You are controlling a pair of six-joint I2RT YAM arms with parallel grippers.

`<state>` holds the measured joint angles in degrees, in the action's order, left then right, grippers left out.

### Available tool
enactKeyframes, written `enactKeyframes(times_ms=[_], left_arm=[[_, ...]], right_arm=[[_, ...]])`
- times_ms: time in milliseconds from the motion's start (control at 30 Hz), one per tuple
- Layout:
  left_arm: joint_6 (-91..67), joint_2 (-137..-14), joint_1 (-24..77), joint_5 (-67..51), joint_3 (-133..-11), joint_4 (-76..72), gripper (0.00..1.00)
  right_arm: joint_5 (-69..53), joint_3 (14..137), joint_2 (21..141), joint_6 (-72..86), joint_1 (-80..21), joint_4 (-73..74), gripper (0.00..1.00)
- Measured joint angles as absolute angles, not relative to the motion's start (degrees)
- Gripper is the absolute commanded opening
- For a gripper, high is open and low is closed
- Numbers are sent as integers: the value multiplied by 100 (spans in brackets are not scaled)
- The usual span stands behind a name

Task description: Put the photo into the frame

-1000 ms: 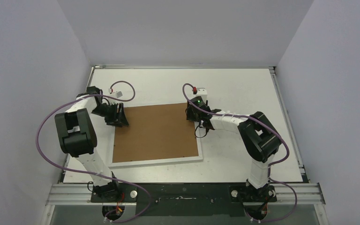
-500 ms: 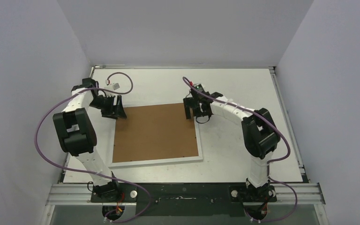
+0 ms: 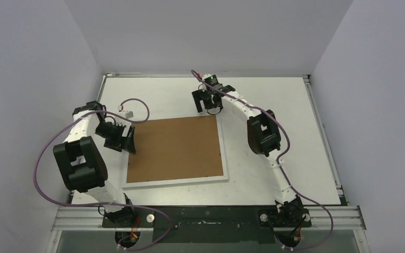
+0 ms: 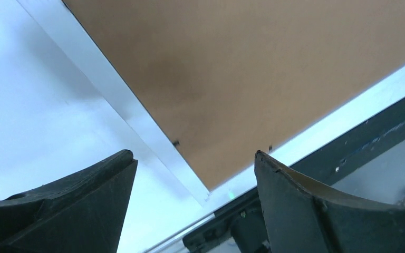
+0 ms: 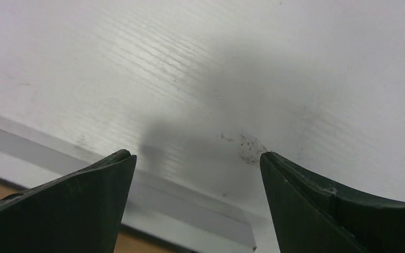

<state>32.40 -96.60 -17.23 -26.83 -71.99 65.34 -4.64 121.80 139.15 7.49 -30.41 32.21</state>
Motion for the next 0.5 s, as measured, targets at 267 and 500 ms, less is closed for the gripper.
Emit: enactKeyframes(times_ms=[267,500], left_arm=[[4333,-9144,-1750,-2075,-6401,6960,91],[5072,-8208,-1188,-1188,-5100,6770,94]], right_arm=[[-840,11904,14099,805,-2718,2735,88],[-928,10416,13260,1020,-2497,2117,86]])
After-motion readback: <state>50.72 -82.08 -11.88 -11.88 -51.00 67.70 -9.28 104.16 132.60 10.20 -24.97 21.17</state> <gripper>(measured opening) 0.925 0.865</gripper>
